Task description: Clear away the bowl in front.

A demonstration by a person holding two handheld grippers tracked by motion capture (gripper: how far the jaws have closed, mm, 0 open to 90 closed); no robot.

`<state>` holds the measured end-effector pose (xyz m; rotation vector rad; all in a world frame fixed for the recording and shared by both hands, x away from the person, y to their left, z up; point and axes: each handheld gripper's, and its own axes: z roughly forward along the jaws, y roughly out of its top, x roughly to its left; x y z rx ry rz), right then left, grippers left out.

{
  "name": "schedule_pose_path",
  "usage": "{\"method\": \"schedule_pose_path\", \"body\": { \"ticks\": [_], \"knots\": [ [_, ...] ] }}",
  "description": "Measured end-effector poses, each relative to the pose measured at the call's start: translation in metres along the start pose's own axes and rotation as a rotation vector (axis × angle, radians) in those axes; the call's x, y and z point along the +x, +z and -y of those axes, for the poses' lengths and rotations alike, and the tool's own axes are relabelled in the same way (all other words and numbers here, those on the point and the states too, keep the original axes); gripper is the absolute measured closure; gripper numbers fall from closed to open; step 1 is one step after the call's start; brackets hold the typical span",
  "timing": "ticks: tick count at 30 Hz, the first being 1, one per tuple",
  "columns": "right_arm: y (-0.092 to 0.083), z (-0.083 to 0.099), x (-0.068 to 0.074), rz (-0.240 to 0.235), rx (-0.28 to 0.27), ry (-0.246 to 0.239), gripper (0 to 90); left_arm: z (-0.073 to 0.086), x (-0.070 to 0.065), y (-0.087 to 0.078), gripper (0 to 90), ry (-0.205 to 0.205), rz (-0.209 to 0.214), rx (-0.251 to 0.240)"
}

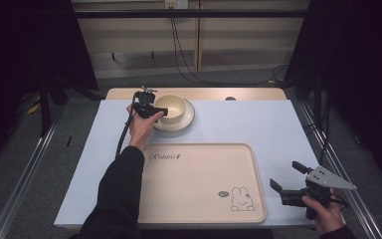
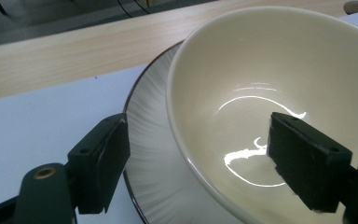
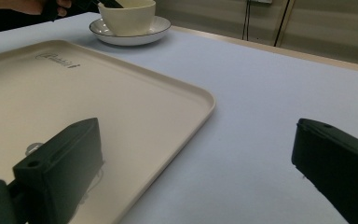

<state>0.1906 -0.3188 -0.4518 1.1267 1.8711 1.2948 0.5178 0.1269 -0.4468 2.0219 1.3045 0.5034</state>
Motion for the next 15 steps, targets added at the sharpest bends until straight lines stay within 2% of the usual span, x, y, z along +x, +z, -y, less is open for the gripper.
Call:
{"method": "schedule_pose_path", "body": {
  "ticks": [1, 2, 4, 5, 8, 9, 11, 13, 15],
  "knots": [
    [0.000, 0.000, 0.000, -0.002, 0.001, -0.001, 1.2, 0.000, 0.000, 0.002, 23.2, -0.006, 0.002, 0.009],
    [0.000, 0.000, 0.000, -0.003, 0.002, -0.005, 1.2, 0.000, 0.001, 0.004, 25.0, -0.015, -0.004, 0.047],
    [0.000, 0.000, 0.000, 0.000, 0.001, -0.006, 1.2, 0.000, 0.001, 0.006, 25.0, -0.030, 0.004, 0.055],
    [0.000, 0.000, 0.000, -0.002, 0.000, -0.004, 1.2, 0.001, 0.002, 0.008, 25.1, -0.025, -0.005, 0.068],
    [-0.001, 0.000, 0.000, -0.001, 0.000, -0.004, 1.2, 0.001, 0.001, 0.010, 27.0, -0.050, 0.018, 0.081],
    [-0.001, 0.000, 0.000, -0.001, 0.000, -0.004, 1.2, 0.000, 0.000, 0.010, 27.0, -0.040, 0.007, 0.091],
    [0.000, 0.000, 0.001, -0.003, 0.003, -0.005, 1.2, 0.001, -0.003, 0.013, 32.3, -0.068, 0.004, 0.076],
    [0.000, 0.000, 0.000, -0.004, 0.001, -0.005, 1.2, 0.000, -0.002, 0.012, 38.5, -0.074, 0.018, 0.085],
    [-0.001, 0.000, 0.000, -0.003, 0.000, -0.006, 1.2, -0.001, -0.002, 0.011, 43.9, -0.062, 0.007, 0.095]
  ]
}}
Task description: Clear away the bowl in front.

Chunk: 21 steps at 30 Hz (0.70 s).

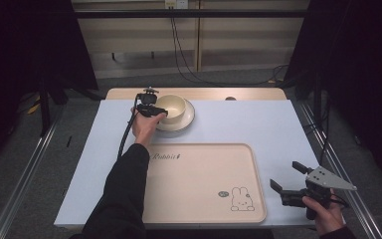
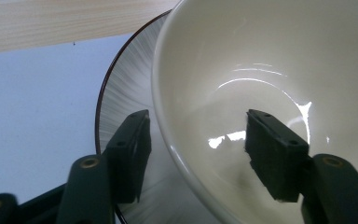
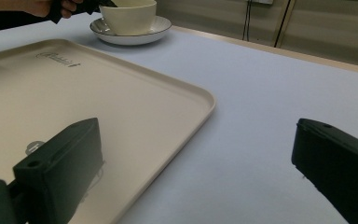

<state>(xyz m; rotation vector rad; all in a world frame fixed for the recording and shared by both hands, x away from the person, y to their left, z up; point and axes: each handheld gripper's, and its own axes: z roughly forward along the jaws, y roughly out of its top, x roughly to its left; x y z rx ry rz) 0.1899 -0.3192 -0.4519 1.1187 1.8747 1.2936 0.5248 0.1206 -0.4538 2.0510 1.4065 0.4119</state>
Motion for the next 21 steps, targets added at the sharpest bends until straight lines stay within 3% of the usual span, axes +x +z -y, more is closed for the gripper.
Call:
{"method": "schedule_pose_path", "body": {
  "ticks": [2, 9, 12, 21],
  "knots": [
    [-0.0001, 0.0000, 0.0000, -0.001, 0.000, -0.001, 1.2, -0.0004, 0.0004, -0.0007, 55.1, -0.013, 0.016, 0.004],
    [0.0000, -0.0001, 0.0000, -0.001, 0.002, 0.002, 1.2, -0.0029, 0.0001, -0.0017, 64.8, -0.061, 0.005, 0.023],
    [0.0000, -0.0001, 0.0001, -0.002, 0.003, 0.004, 1.2, -0.0035, 0.0009, -0.0022, 67.5, -0.059, 0.003, 0.036],
    [-0.0005, -0.0001, 0.0001, 0.000, 0.001, 0.005, 1.2, -0.0035, 0.0028, -0.0027, 81.7, -0.105, 0.042, 0.054]
  ]
}}
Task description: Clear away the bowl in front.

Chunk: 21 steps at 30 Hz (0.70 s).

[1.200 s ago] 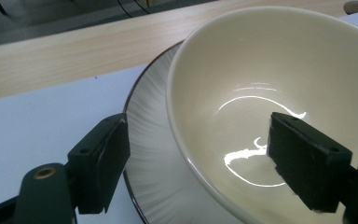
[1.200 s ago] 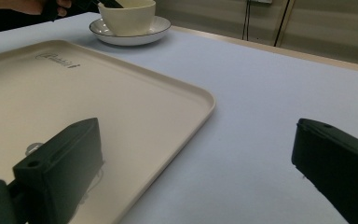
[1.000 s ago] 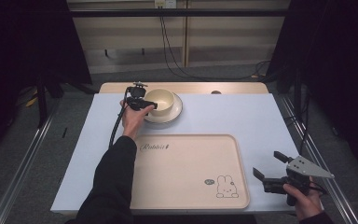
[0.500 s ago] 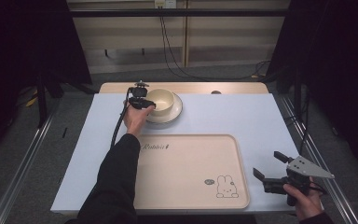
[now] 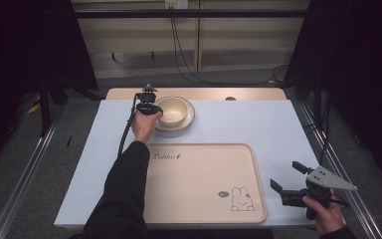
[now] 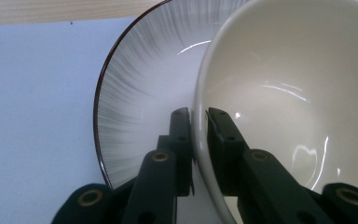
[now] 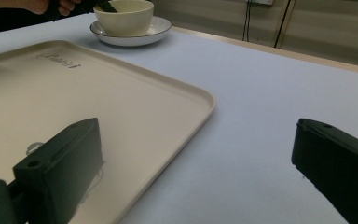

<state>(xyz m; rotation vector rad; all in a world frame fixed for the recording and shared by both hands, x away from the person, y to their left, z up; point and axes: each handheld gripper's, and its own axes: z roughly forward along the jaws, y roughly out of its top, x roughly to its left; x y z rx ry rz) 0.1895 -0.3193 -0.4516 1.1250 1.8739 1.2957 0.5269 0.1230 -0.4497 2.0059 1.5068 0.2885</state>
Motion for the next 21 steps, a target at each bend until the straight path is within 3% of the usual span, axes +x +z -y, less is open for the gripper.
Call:
{"method": "schedule_pose_path", "body": {
  "ticks": [3, 4, 10, 20, 21],
  "knots": [
    [0.0000, 0.0000, 0.0002, -0.002, 0.001, -0.001, 1.2, 0.0002, 0.0005, -0.0002, 82.4, -0.019, -0.003, 0.002],
    [0.0000, -0.0001, 0.0000, -0.001, 0.000, 0.000, 1.2, 0.0001, 0.0006, 0.0000, 82.7, -0.045, 0.003, 0.003],
    [-0.0001, -0.0001, 0.0000, -0.004, -0.003, 0.002, 1.2, -0.0008, 0.0015, -0.0004, 83.3, -0.041, 0.004, 0.008],
    [-0.0004, 0.0000, -0.0001, 0.000, -0.007, 0.002, 1.2, -0.0031, 0.0027, -0.0067, 83.7, -0.106, 0.037, -0.001],
    [-0.0004, 0.0000, 0.0000, 0.000, -0.006, 0.000, 1.2, -0.0038, 0.0030, -0.0080, 83.7, -0.089, 0.035, 0.010]
  ]
}}
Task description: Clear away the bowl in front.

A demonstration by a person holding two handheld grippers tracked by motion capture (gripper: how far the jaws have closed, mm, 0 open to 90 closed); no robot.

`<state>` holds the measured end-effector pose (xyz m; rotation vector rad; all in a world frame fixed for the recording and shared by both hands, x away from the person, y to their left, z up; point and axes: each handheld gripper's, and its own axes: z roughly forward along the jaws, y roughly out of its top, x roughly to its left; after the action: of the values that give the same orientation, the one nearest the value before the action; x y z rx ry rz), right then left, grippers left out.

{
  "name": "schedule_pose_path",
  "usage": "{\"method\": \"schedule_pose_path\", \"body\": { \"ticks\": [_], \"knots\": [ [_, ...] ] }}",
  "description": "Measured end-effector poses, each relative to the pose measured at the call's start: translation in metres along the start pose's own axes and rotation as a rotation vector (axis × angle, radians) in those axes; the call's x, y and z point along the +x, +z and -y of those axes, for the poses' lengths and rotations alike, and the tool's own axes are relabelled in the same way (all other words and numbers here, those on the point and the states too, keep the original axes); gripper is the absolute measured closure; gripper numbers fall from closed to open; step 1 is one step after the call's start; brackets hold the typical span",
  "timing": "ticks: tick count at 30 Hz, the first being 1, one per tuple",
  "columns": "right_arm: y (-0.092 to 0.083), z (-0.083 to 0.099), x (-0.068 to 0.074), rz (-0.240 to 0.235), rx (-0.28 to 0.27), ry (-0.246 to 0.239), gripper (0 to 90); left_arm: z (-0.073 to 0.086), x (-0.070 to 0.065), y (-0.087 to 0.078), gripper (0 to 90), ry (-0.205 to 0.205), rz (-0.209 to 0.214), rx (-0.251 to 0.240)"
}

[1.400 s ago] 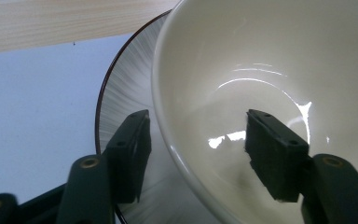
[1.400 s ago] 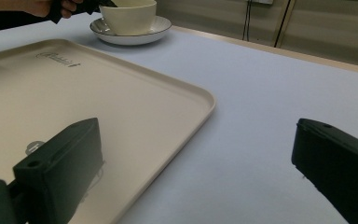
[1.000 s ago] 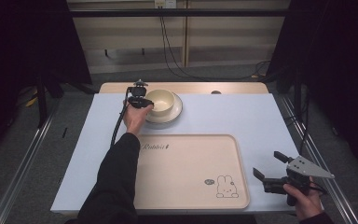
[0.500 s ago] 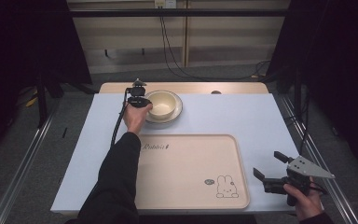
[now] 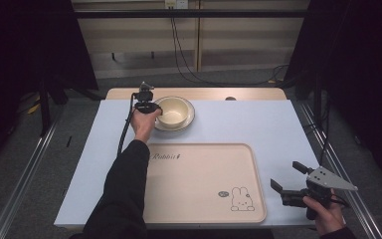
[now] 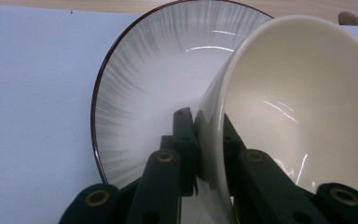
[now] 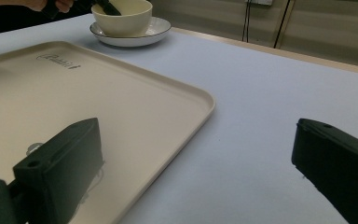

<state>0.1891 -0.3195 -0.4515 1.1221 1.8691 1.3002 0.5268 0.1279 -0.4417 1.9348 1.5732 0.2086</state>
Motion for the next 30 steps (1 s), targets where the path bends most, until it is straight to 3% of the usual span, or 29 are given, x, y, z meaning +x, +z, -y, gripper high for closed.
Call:
{"method": "schedule_pose_path", "body": {
  "ticks": [9, 11, 12, 23, 30],
  "knots": [
    [0.000, 0.000, 0.000, 0.001, 0.001, 0.001, 1.2, -0.001, 0.004, -0.002, 83.6, -0.038, 0.009, -0.008],
    [0.000, 0.000, 0.000, 0.004, -0.002, 0.001, 1.2, -0.001, 0.003, -0.003, 83.6, -0.062, 0.015, -0.024],
    [0.000, 0.000, 0.000, 0.004, -0.002, 0.002, 1.2, -0.001, 0.004, -0.004, 83.6, -0.049, 0.015, -0.019],
    [0.000, 0.000, 0.000, 0.008, -0.002, 0.001, 1.2, -0.004, 0.007, -0.015, 83.5, -0.070, 0.029, -0.043],
    [-0.001, 0.000, -0.001, -0.003, -0.009, 0.003, 1.2, -0.006, 0.007, -0.025, 83.5, -0.054, 0.037, -0.055]
  ]
}}
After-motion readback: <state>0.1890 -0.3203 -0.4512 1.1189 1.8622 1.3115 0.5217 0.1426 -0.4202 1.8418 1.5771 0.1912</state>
